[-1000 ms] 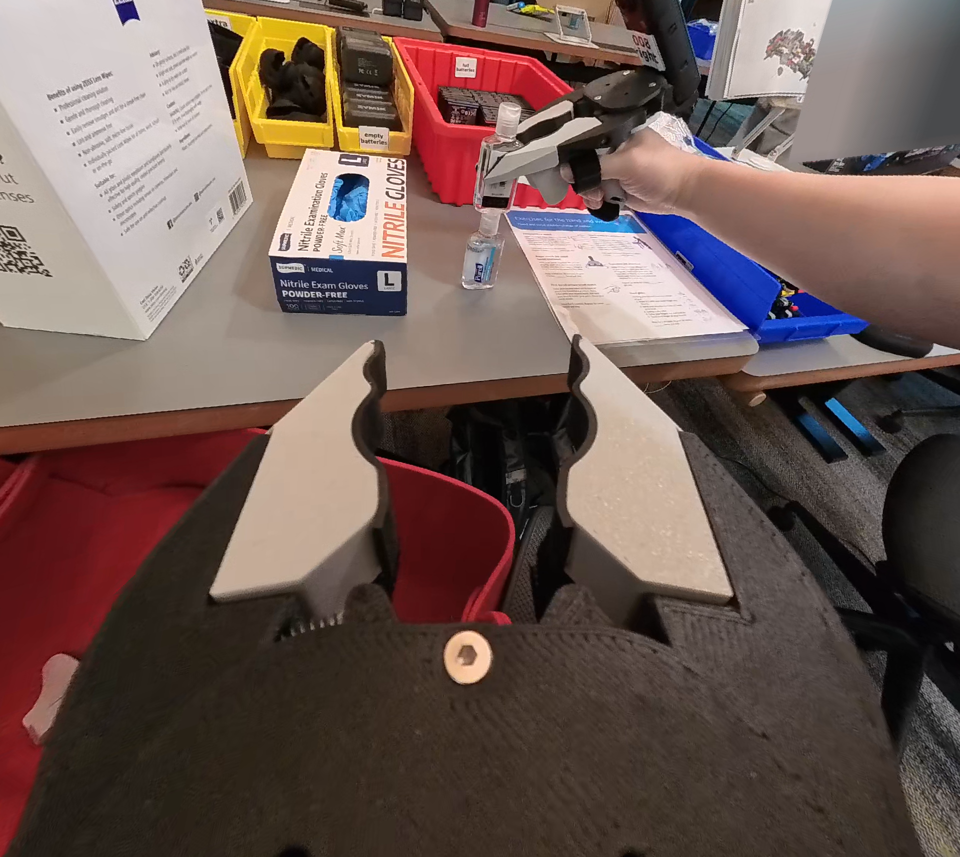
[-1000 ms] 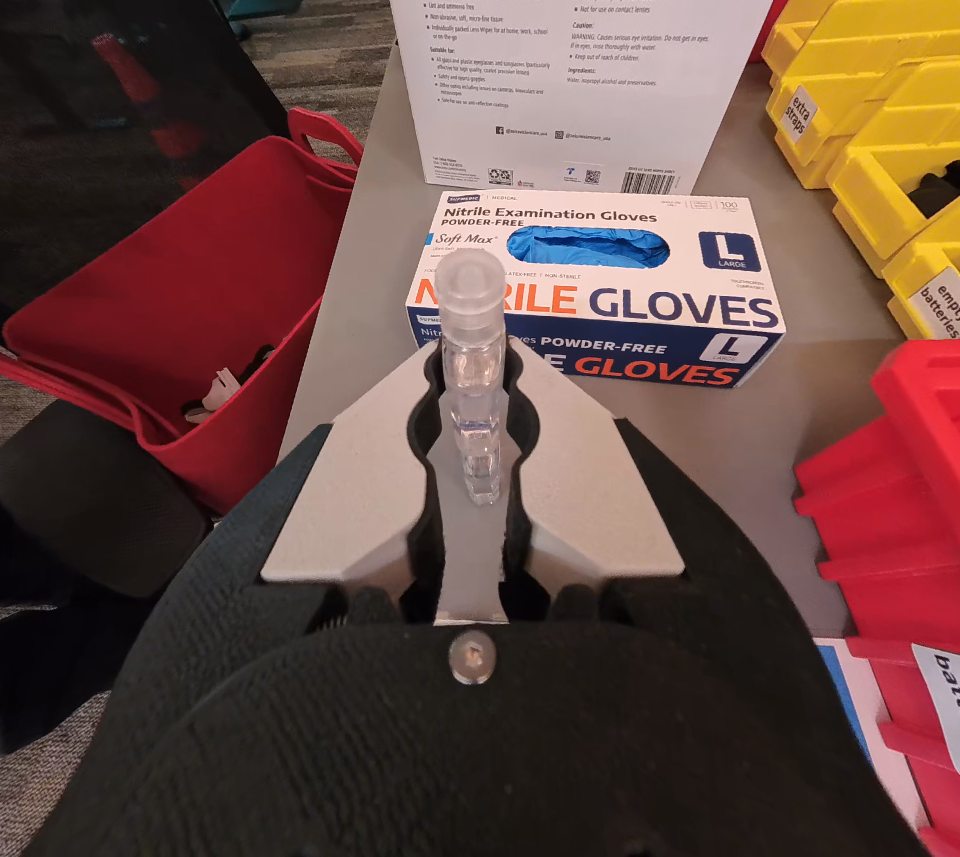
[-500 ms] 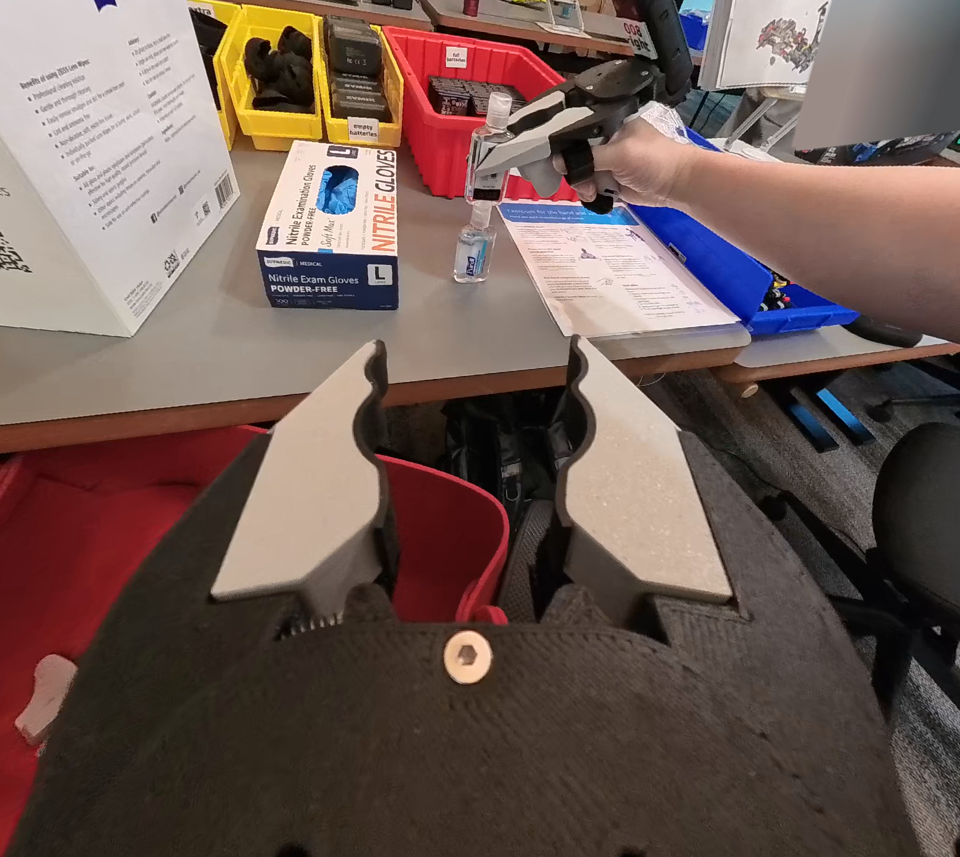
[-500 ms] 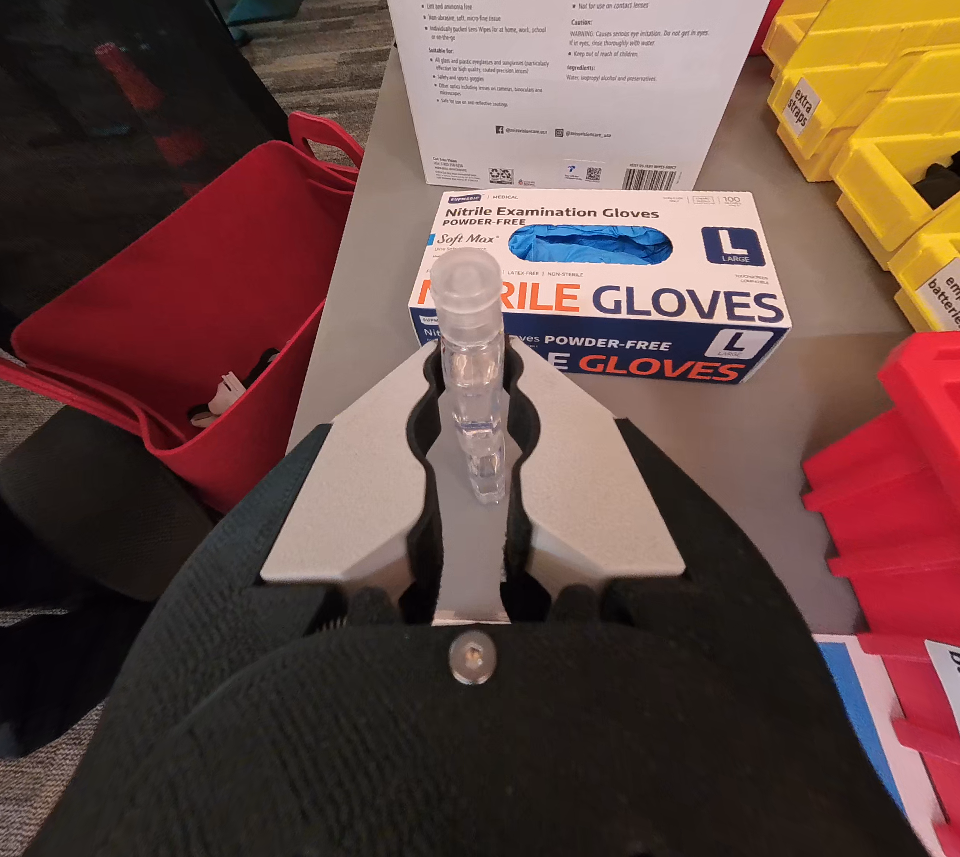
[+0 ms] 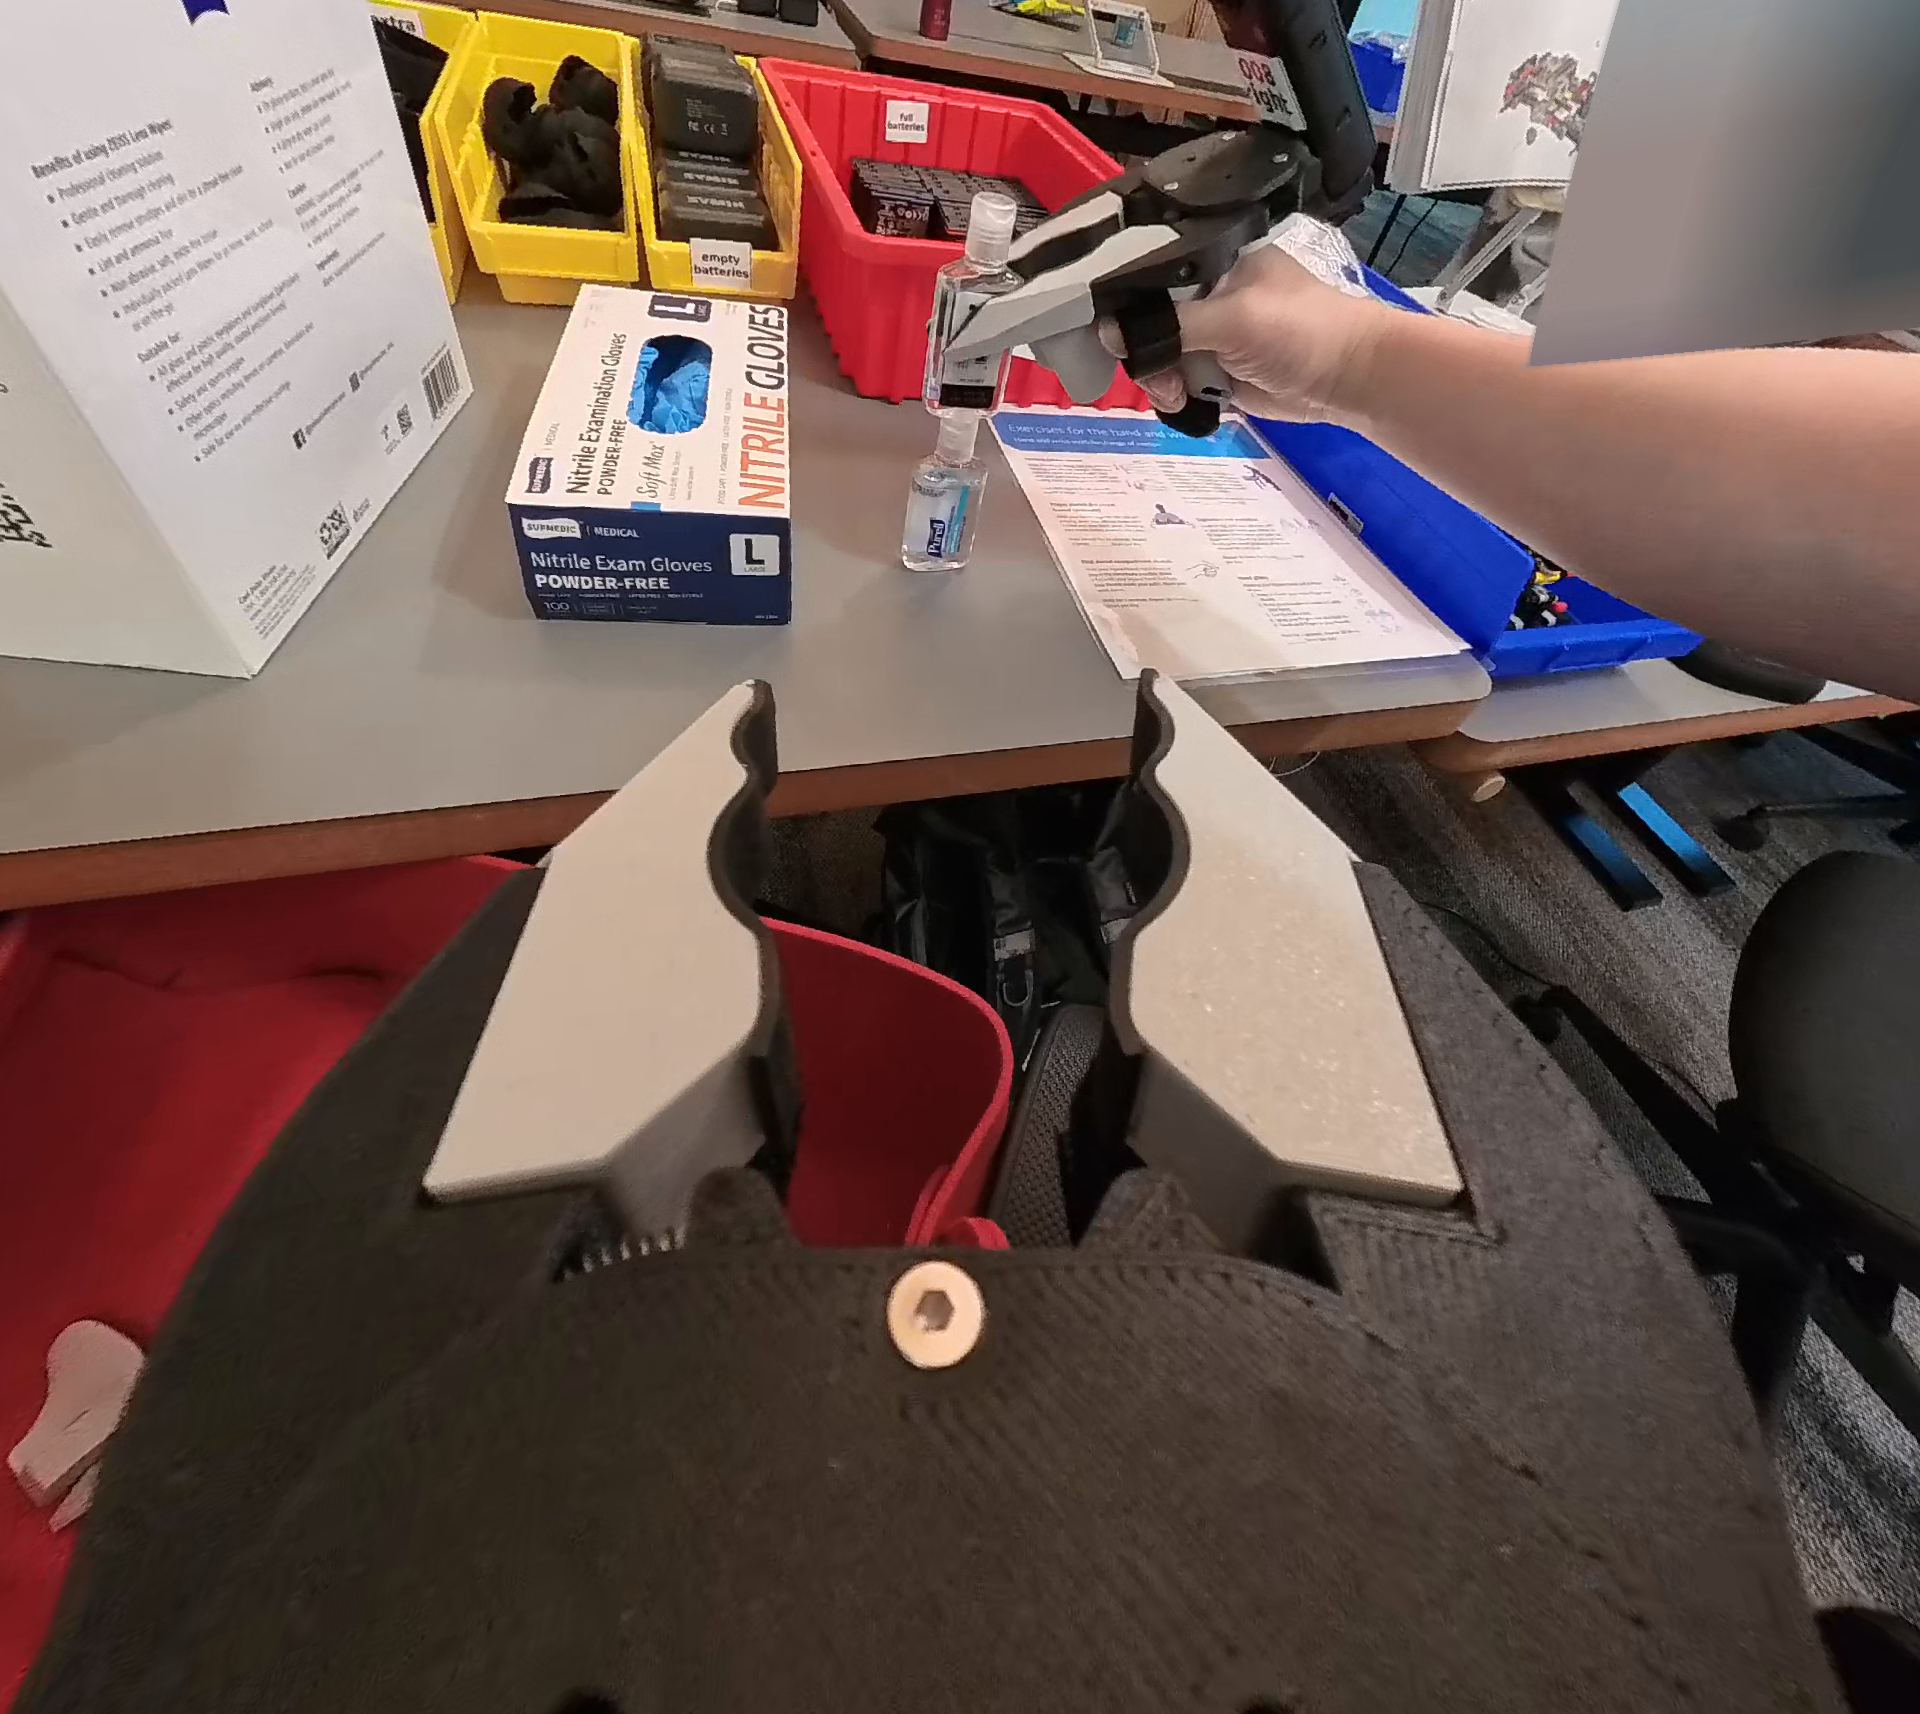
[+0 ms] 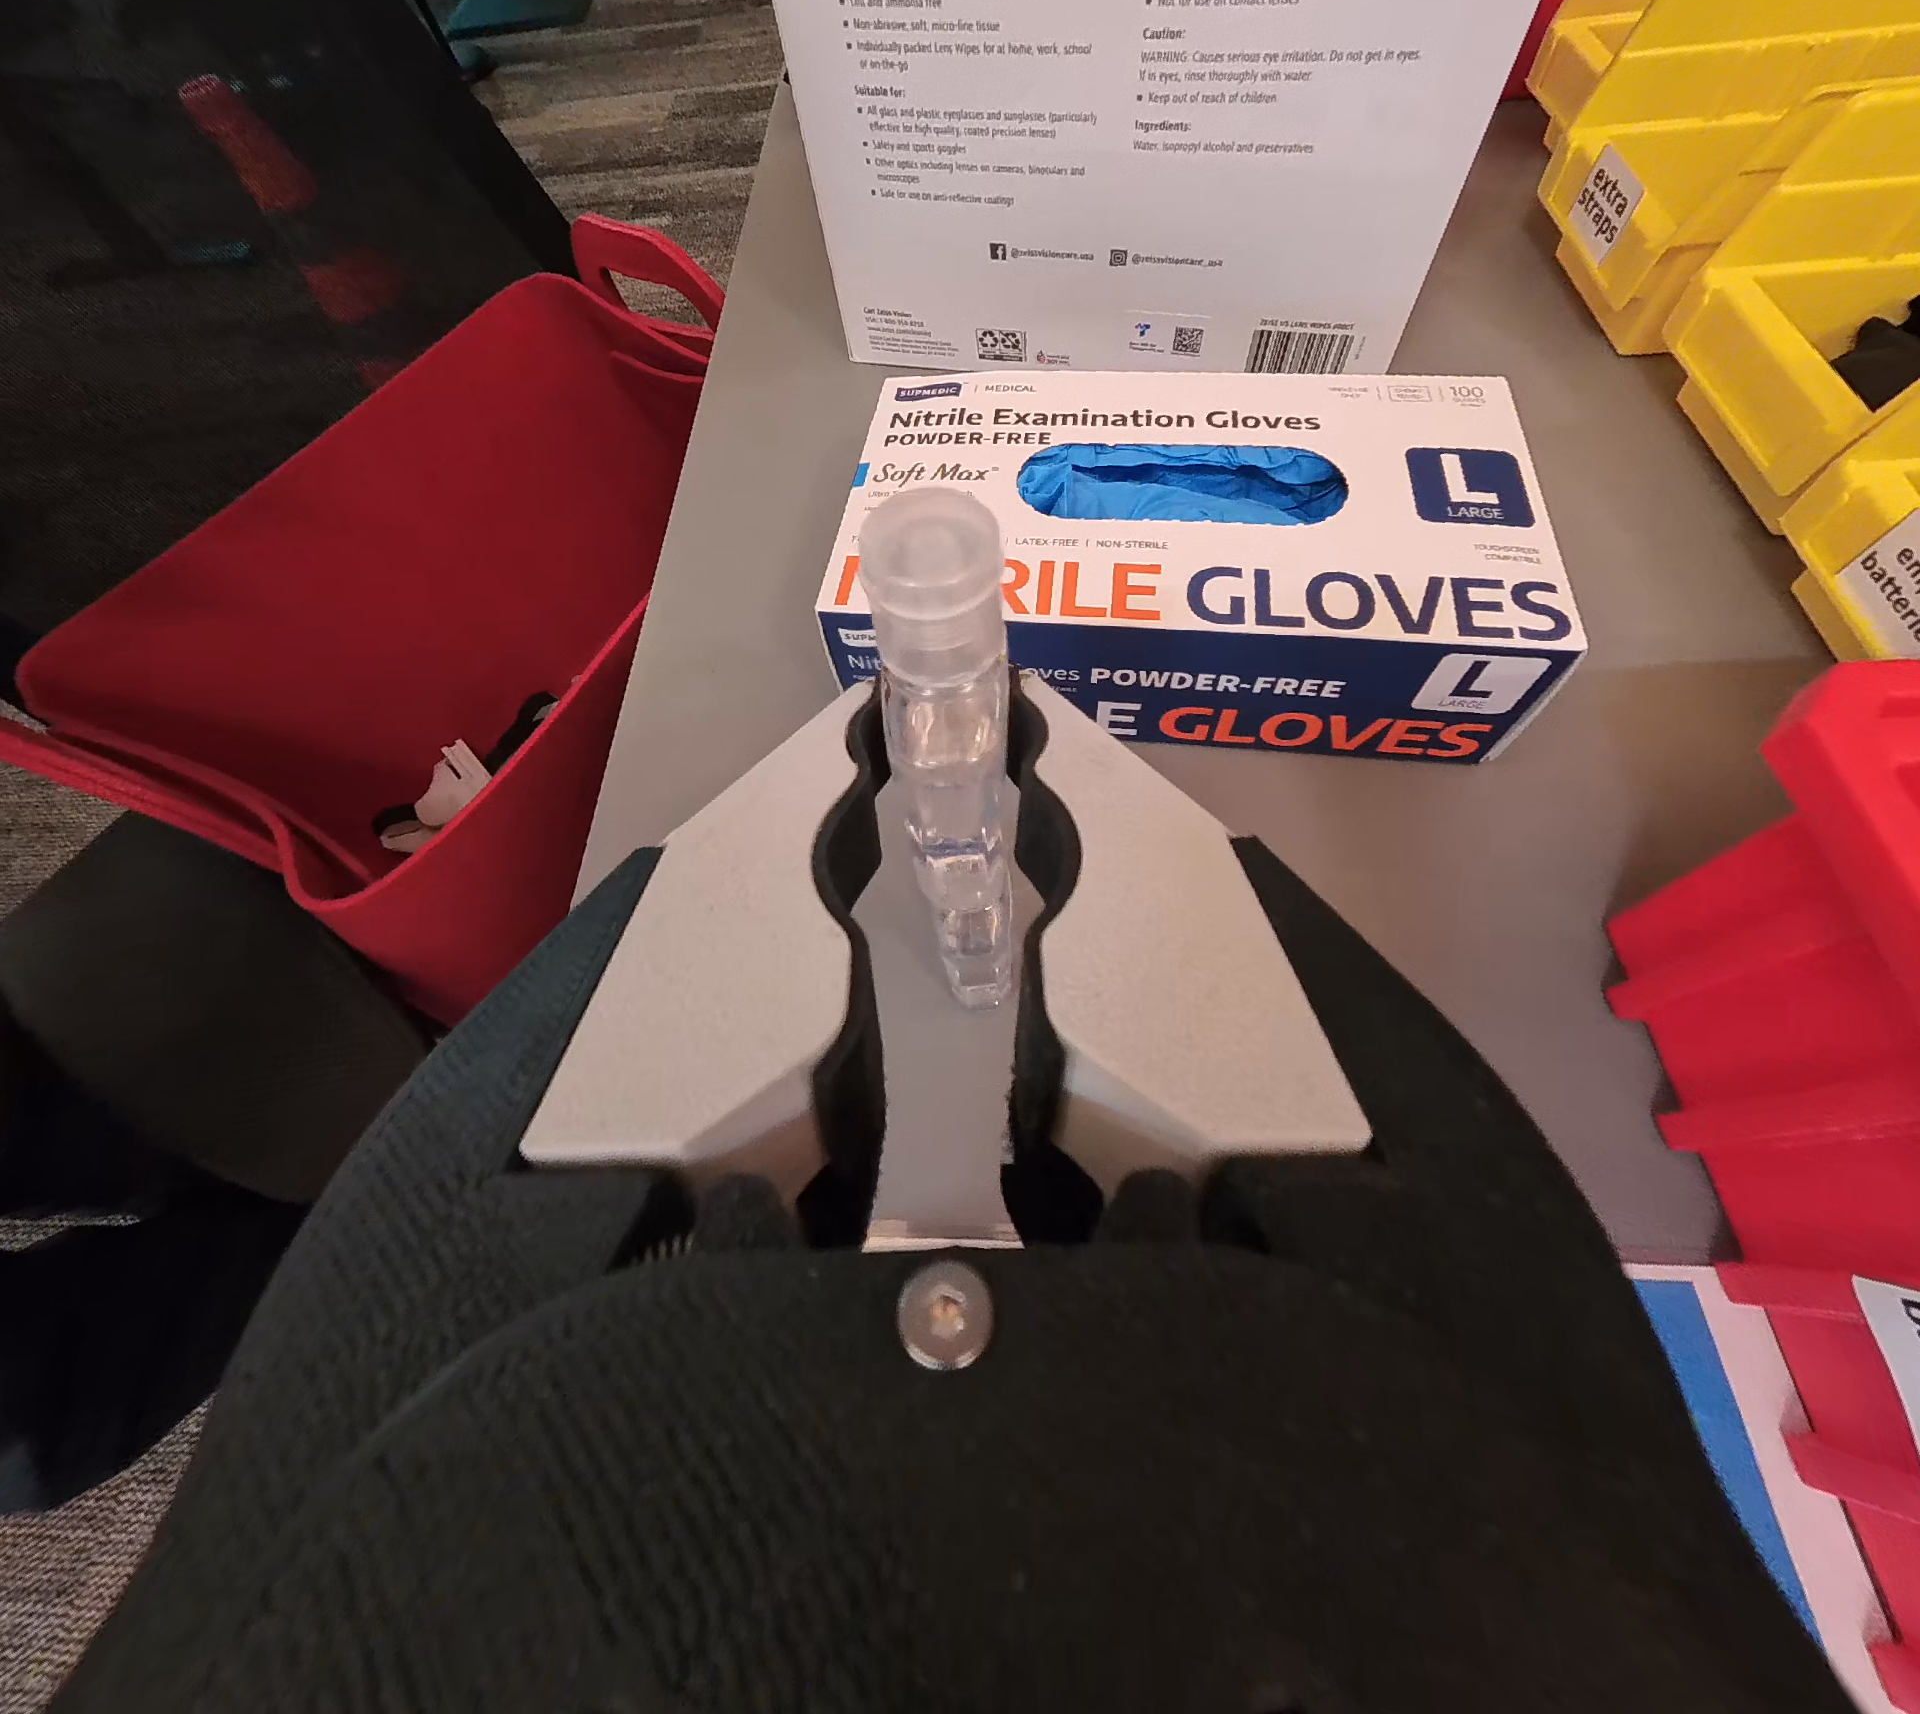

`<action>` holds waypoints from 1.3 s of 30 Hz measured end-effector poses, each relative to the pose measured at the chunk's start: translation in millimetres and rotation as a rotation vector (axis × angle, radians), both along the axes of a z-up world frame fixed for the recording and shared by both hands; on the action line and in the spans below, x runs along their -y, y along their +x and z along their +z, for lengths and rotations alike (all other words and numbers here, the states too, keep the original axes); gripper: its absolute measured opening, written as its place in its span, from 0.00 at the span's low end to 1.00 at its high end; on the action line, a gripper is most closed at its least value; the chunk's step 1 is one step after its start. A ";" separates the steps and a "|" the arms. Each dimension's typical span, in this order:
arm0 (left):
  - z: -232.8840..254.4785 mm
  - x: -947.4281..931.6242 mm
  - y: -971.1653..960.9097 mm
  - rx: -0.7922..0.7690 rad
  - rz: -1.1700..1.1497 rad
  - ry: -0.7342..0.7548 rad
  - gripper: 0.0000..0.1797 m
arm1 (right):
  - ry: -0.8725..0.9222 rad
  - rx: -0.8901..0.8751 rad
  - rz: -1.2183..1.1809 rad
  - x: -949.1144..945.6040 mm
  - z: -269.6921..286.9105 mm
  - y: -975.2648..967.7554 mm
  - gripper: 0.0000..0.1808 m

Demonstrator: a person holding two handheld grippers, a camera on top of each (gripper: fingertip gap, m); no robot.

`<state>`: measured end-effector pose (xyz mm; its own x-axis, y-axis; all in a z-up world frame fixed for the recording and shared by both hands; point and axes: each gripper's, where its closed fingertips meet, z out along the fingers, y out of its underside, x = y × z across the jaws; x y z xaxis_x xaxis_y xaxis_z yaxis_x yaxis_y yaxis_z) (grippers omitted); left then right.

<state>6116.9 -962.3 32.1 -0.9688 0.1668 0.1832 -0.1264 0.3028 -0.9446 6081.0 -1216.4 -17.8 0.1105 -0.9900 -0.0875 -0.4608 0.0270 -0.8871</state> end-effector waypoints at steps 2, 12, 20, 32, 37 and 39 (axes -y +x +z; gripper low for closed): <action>-0.2 1.0 0.3 -0.003 -0.001 0.000 0.38 | 0.000 0.000 0.001 -0.7 -1.1 -0.1 0.11; 1.3 3.0 1.0 -0.007 -0.004 0.000 0.37 | 0.010 0.007 -0.010 -0.9 -5.0 0.2 0.14; 1.2 4.0 -0.1 -0.016 -0.007 -0.001 0.37 | -0.006 -0.018 -0.012 -2.5 -12.5 1.6 0.19; 3.5 3.5 3.5 -0.026 -0.007 -0.005 0.37 | -0.044 0.067 -0.236 -0.1 -6.3 -52.4 0.51; 17.8 0.4 13.7 -0.003 -0.010 -0.021 0.38 | -0.088 0.154 -0.446 -5.0 12.8 -131.8 0.49; 22.0 -0.1 15.5 0.013 -0.015 -0.028 0.38 | -0.078 0.163 -0.462 -6.9 22.1 -133.8 0.49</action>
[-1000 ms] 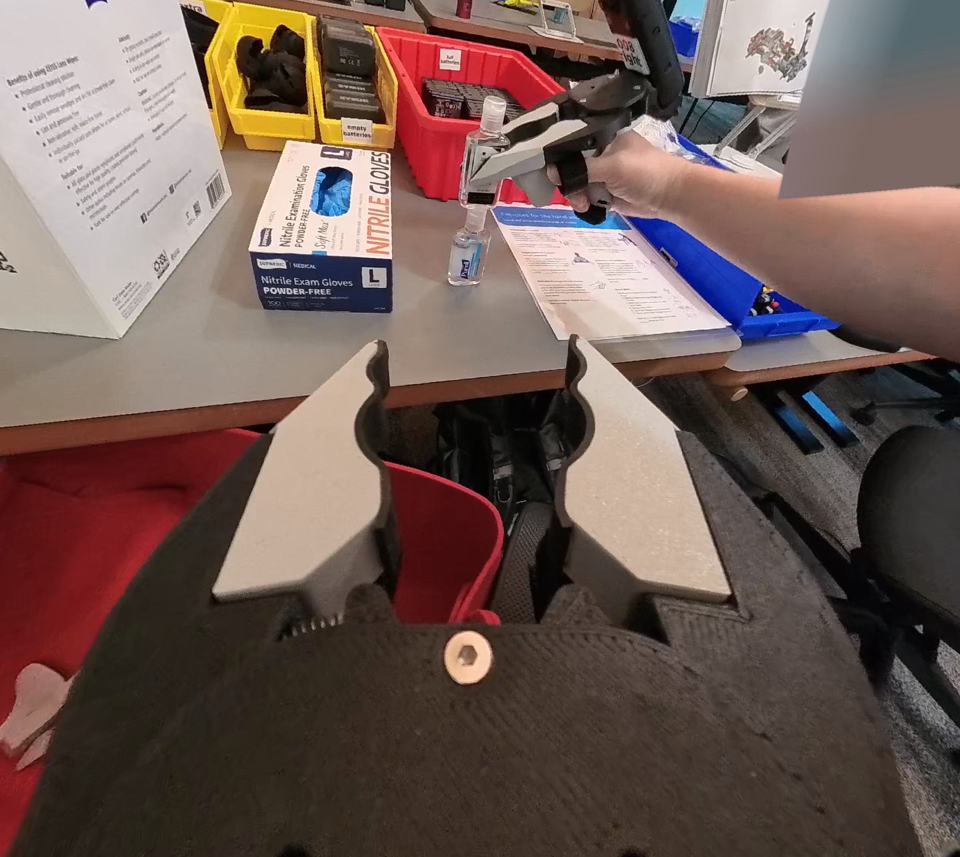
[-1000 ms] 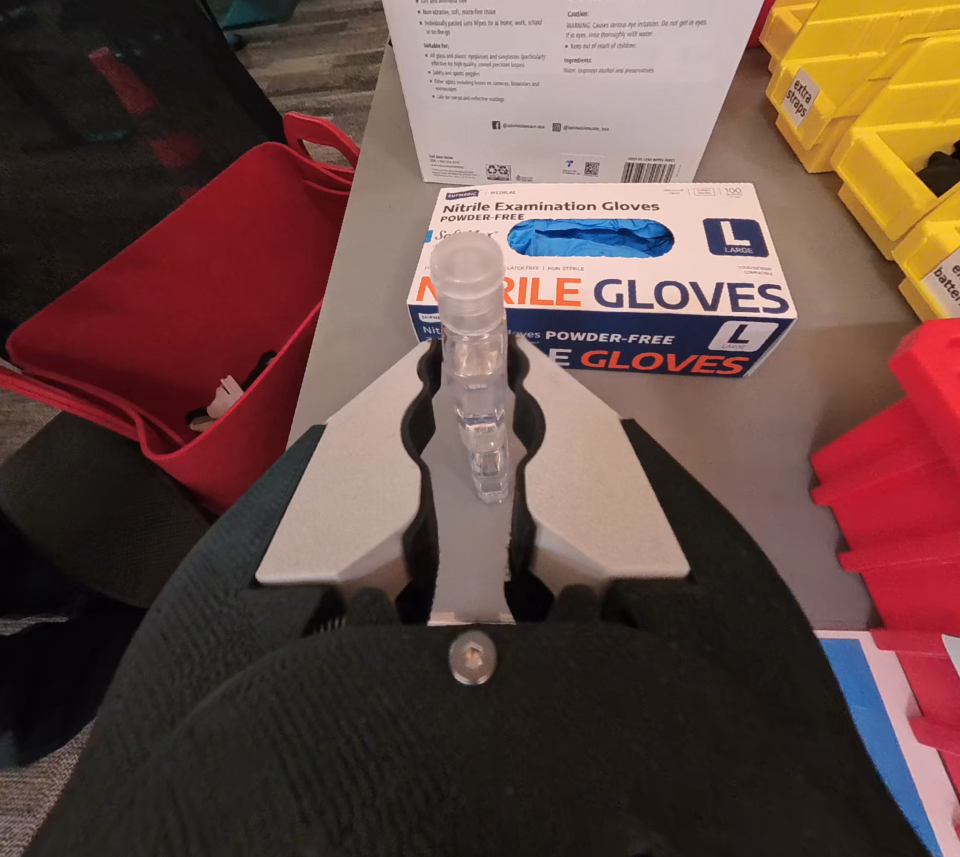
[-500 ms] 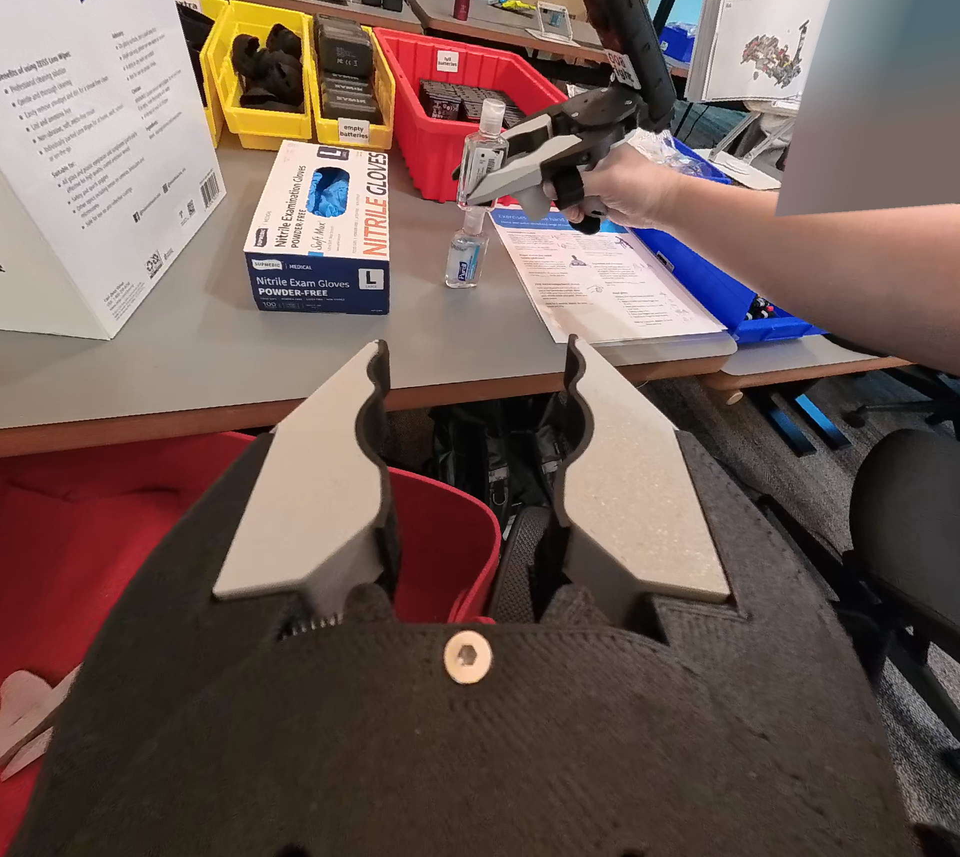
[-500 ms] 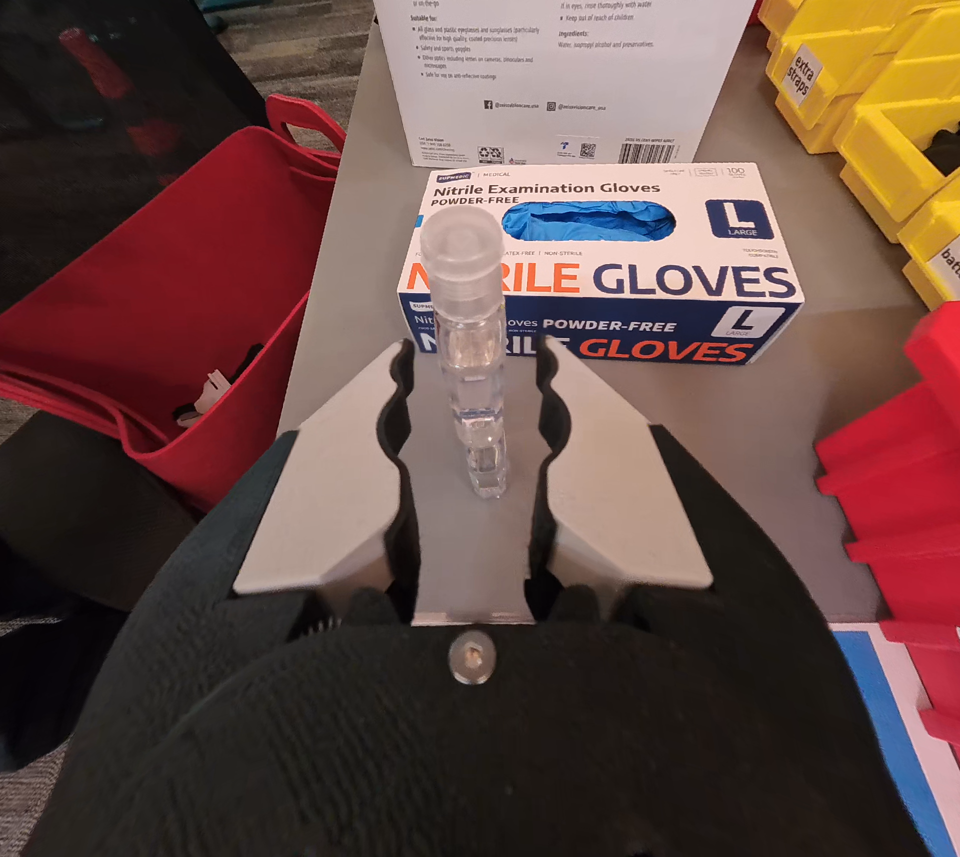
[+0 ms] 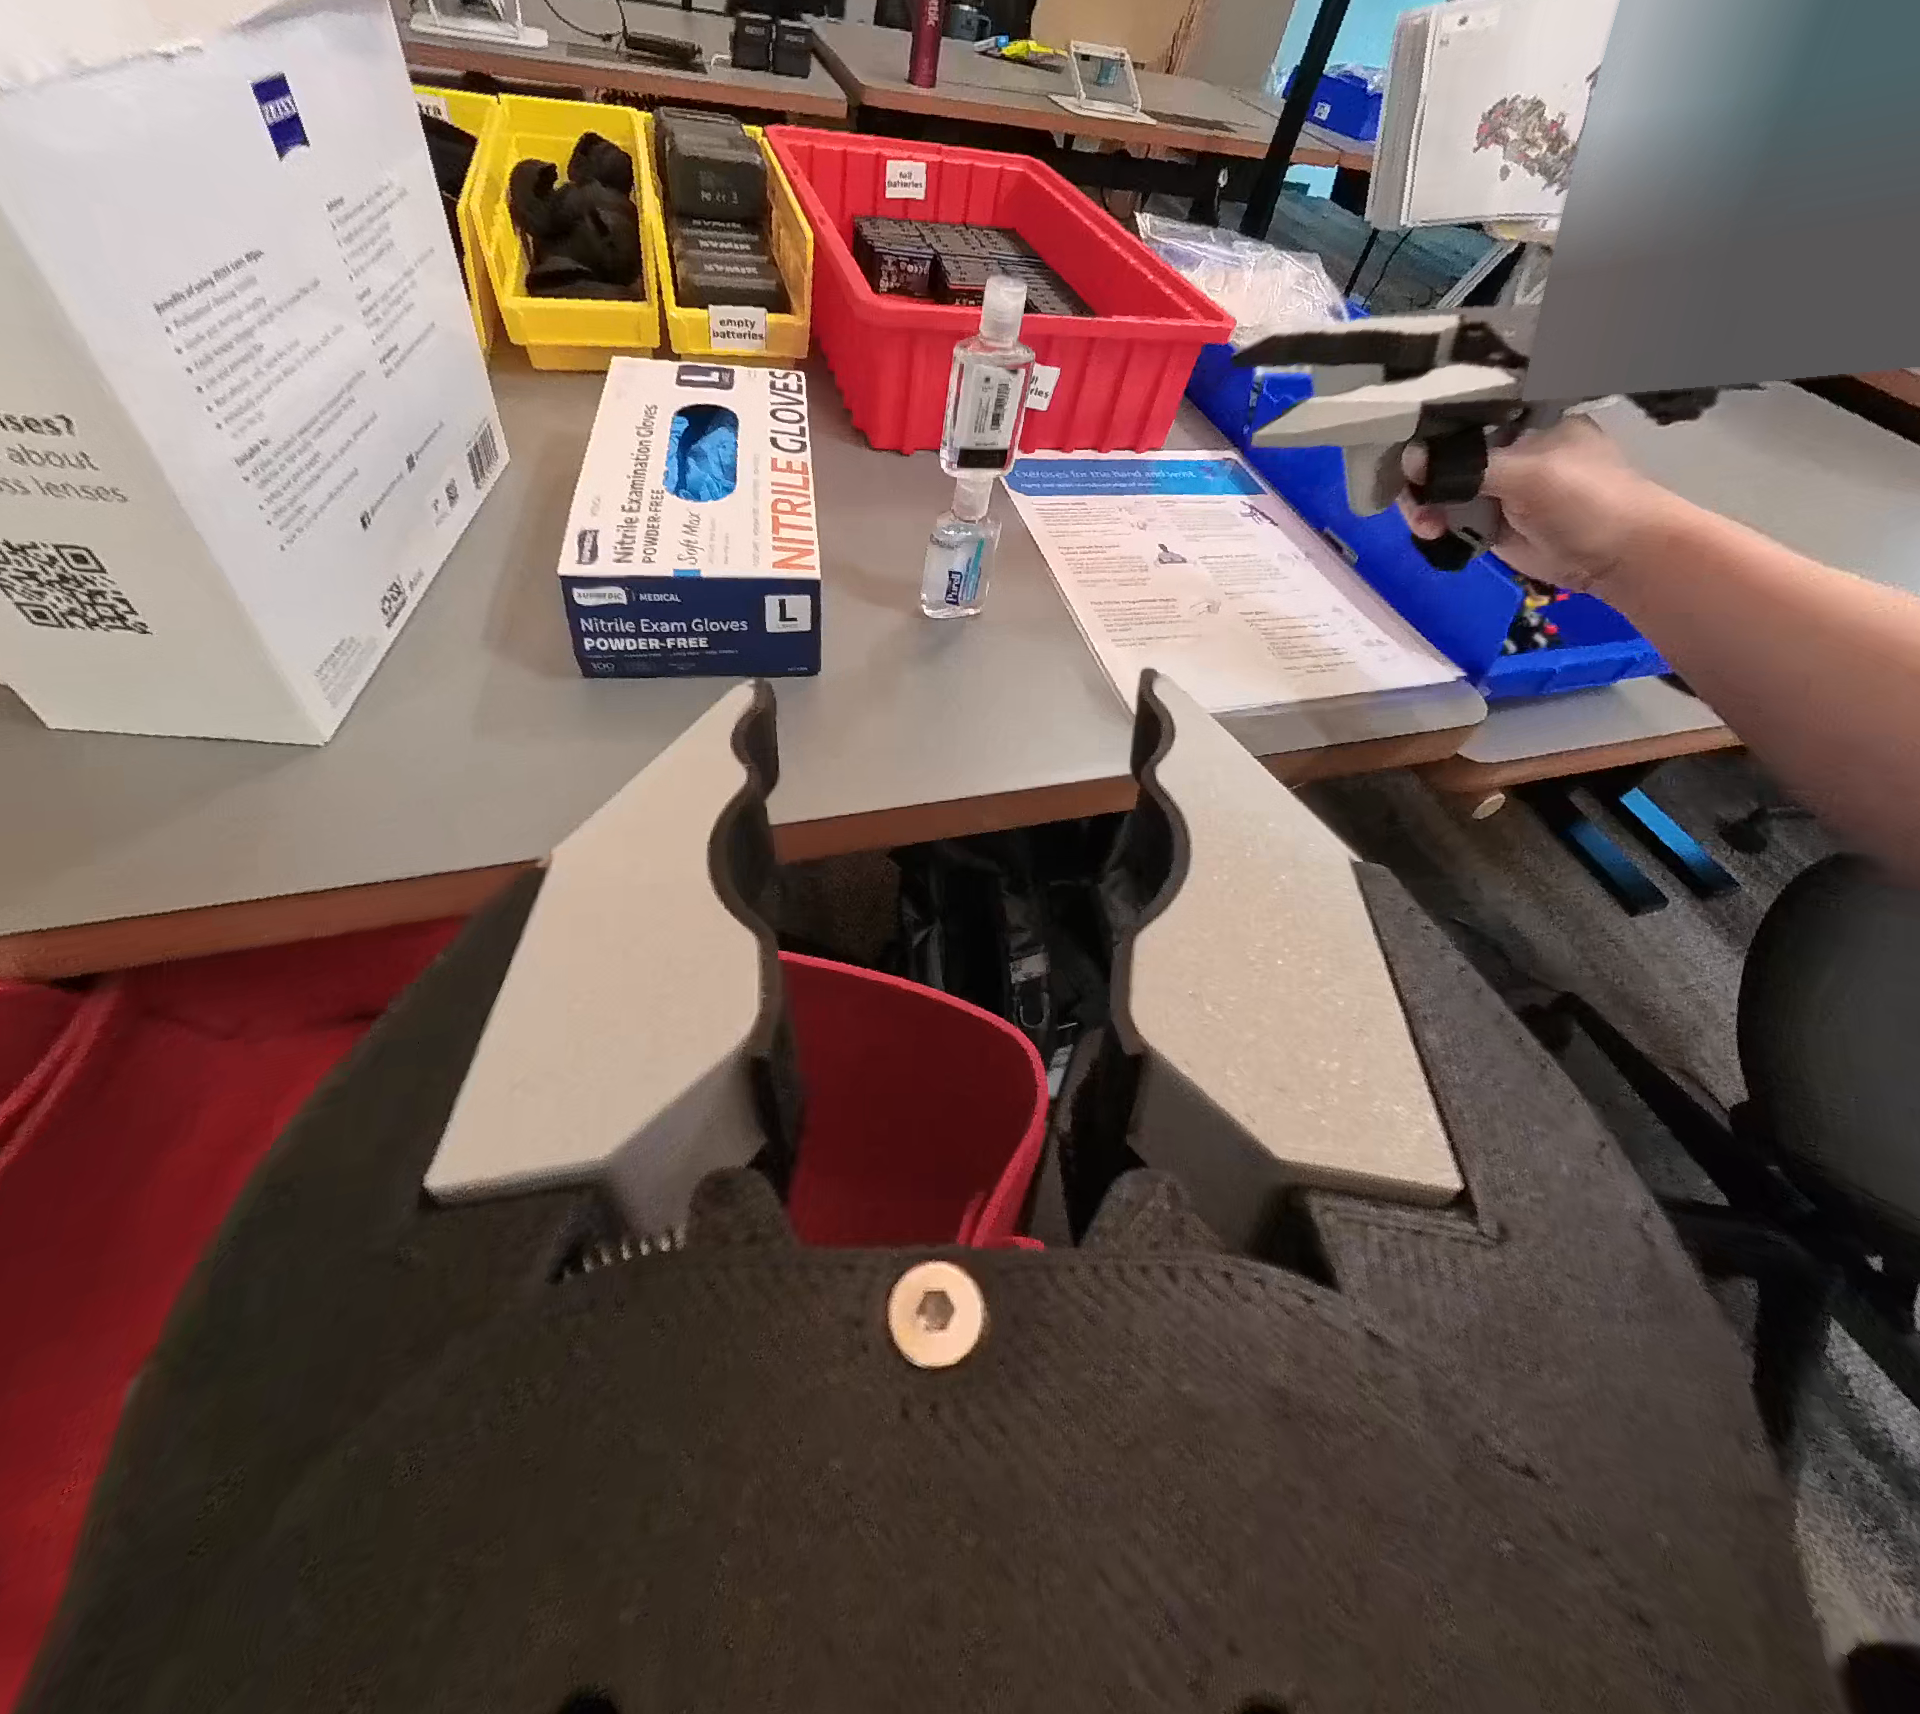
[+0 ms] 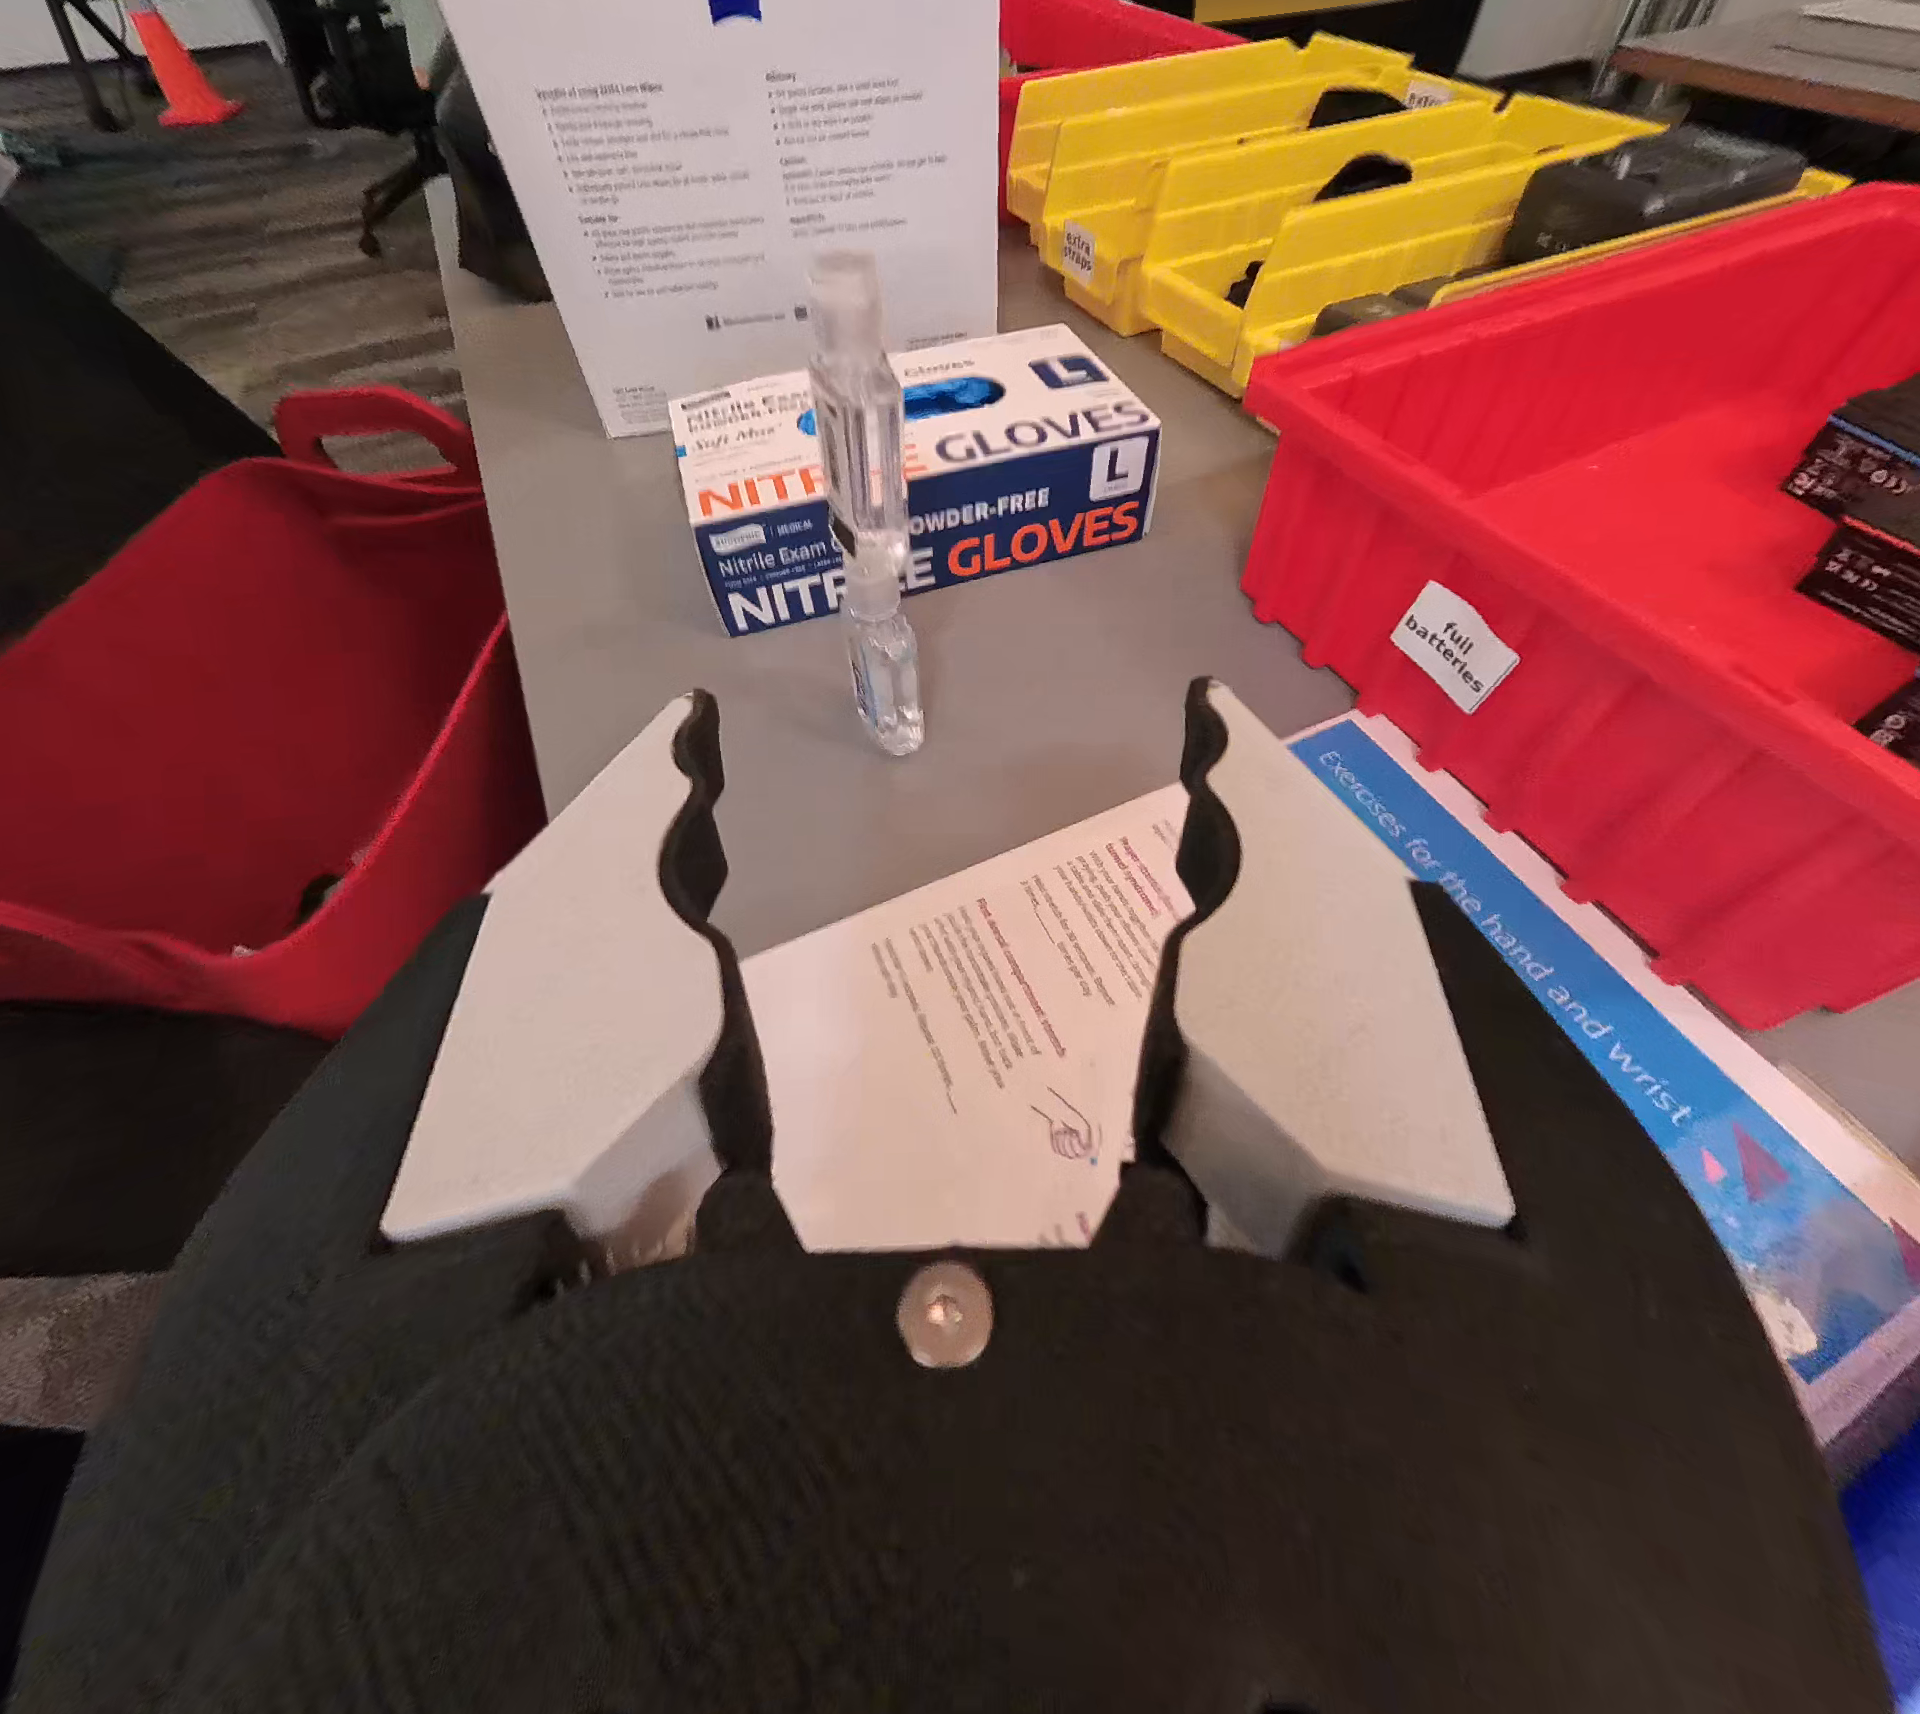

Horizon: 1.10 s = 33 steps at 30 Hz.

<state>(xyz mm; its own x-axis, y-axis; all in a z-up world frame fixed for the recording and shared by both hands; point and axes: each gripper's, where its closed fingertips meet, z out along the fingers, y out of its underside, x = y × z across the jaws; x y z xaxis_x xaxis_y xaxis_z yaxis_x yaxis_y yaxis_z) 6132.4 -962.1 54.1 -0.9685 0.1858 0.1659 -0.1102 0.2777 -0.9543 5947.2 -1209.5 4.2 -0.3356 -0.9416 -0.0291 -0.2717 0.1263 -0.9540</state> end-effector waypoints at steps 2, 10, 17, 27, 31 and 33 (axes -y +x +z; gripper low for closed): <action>6.4 0.3 1.4 0.019 0.000 -0.008 0.38 | -0.004 0.037 -0.024 -7.3 14.2 0.5 0.49; 123.2 -19.1 40.3 0.150 0.020 -0.134 0.39 | -0.155 0.150 -0.385 -108.0 142.6 -45.7 0.37; 180.2 -43.6 41.5 0.212 -0.192 -0.018 0.40 | -0.130 0.088 -0.647 -192.6 223.5 -56.6 0.37; 168.2 -152.9 2.3 0.165 -0.302 0.021 0.40 | -0.142 0.008 -0.609 -359.8 231.3 -50.8 0.39; 158.3 -204.2 -28.1 0.146 -0.317 0.014 0.39 | -0.150 -0.028 -0.559 -412.4 202.9 -56.2 0.37; 155.0 -227.3 -47.4 0.114 -0.329 0.019 0.38 | -0.172 -0.040 -0.521 -436.6 199.8 -59.0 0.36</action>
